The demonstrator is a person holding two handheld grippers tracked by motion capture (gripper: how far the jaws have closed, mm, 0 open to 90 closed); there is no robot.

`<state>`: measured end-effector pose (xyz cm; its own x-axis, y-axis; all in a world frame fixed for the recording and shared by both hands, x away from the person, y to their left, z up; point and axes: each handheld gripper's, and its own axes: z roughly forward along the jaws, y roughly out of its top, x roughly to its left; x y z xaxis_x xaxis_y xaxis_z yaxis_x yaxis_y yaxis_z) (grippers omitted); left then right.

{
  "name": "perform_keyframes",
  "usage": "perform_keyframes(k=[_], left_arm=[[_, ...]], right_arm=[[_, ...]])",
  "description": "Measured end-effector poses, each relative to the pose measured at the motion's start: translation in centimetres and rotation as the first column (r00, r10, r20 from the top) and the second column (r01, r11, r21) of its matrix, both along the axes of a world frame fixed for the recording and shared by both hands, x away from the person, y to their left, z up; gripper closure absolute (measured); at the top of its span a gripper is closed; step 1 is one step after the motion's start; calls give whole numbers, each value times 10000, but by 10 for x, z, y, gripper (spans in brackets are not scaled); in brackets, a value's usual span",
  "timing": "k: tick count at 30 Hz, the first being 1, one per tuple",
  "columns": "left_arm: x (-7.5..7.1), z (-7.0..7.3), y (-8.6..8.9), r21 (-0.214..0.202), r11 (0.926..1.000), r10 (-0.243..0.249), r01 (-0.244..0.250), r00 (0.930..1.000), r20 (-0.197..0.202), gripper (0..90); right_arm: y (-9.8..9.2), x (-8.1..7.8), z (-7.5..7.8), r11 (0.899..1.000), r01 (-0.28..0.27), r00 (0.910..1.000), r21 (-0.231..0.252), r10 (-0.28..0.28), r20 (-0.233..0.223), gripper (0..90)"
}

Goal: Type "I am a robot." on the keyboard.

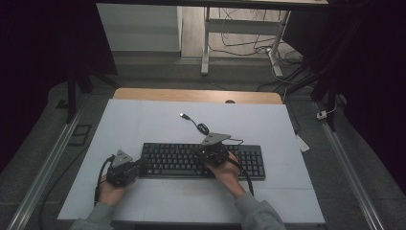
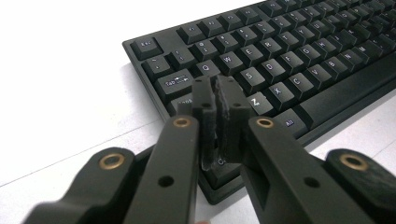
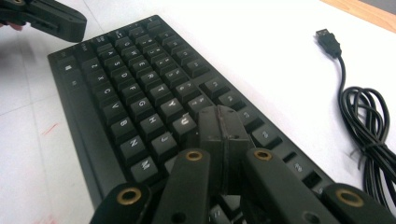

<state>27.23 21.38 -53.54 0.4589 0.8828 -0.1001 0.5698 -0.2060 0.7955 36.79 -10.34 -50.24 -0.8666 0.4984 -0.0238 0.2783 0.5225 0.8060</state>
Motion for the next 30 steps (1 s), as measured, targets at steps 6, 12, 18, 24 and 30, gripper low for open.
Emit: perform_keyframes(k=[6,12,18,24,30], left_arm=[[-1,1,1,-25,10000,-5,5,10000,62,838],[-2,2,1,-283,9996,-50,52,10000,85,819],[-2,3,4,-399,9992,-48,53,9999,137,687],[-1,2,4,-376,9990,-233,237,9997,94,556],[-2,3,3,-407,9988,-254,258,9996,99,488]], right_arm=[[-25,-3,4,9993,261,9995,271,-255,-206,760],[-42,-6,5,9975,455,9988,542,-443,-231,656],[-56,-11,6,9959,504,9986,755,-489,-214,560],[-69,-17,6,9936,695,9975,893,-685,-142,514],[-79,-23,6,9930,830,9965,837,-825,-96,505]])
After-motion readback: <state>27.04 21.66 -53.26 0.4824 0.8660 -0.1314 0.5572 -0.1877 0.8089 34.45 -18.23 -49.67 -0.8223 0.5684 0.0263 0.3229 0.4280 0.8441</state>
